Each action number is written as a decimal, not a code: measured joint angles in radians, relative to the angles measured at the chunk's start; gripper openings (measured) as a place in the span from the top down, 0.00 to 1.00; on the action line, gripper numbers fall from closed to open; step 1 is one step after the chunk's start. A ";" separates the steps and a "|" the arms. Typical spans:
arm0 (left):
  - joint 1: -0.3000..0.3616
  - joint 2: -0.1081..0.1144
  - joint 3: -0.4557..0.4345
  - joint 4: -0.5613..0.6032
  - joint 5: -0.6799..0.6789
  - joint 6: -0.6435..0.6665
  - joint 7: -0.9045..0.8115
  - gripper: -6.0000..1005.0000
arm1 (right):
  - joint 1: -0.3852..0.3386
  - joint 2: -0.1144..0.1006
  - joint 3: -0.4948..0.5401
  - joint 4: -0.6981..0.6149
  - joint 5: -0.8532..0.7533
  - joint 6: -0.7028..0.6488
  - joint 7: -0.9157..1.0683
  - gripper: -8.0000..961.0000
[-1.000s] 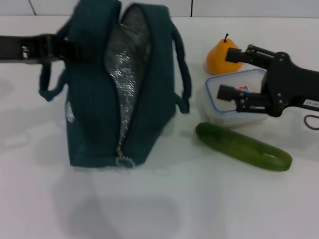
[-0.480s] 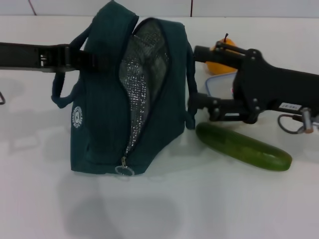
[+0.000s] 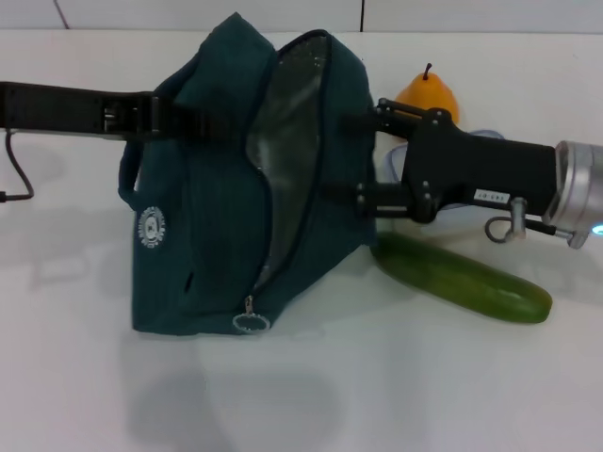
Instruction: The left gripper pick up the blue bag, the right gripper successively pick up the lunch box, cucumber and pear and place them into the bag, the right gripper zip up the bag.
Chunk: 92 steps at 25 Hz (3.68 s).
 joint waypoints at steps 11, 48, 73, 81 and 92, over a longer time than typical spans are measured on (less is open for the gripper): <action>-0.010 0.003 0.000 0.002 -0.014 0.001 0.000 0.93 | 0.008 0.000 -0.154 0.027 0.103 0.204 0.022 0.13; 0.024 0.003 -0.006 0.002 -0.012 -0.021 0.008 0.93 | -0.208 -0.055 0.298 0.134 0.225 0.015 0.149 0.13; -0.025 0.018 -0.005 0.002 -0.002 -0.020 -0.037 0.93 | -0.079 -0.091 0.309 0.284 -0.056 0.317 0.569 0.13; -0.030 0.020 -0.006 0.002 0.005 -0.019 -0.038 0.93 | -0.074 -0.060 0.318 0.289 -0.058 0.322 0.568 0.13; -0.047 0.031 -0.006 0.002 0.011 -0.020 -0.037 0.93 | -0.069 -0.044 0.319 0.294 -0.058 0.345 0.570 0.13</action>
